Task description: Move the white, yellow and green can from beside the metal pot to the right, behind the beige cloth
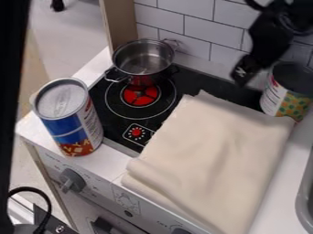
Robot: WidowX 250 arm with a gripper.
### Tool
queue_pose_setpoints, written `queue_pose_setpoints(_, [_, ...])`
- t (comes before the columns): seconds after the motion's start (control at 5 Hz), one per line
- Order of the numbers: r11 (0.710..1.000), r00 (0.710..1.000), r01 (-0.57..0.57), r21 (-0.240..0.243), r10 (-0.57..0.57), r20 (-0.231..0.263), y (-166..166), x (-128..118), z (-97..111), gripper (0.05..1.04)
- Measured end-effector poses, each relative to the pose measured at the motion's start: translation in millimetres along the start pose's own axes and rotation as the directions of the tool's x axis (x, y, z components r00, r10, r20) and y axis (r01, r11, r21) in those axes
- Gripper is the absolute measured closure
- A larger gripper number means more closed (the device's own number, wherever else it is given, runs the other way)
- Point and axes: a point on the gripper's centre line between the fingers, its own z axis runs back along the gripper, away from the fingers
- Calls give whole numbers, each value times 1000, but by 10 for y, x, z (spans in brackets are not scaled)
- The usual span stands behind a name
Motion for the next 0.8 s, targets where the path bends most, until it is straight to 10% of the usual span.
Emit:
queue_pose_setpoints(0.4, [999, 998, 48, -3, -48, 30, 211, 501, -122, 85])
queue_pose_setpoints(0.6, [965, 964, 263, 3, -263, -37, 355, 676, -179, 85])
queue_pose_setpoints(0.8, [866, 862, 499, -9, -497, -99, 652, 807, -187, 85])
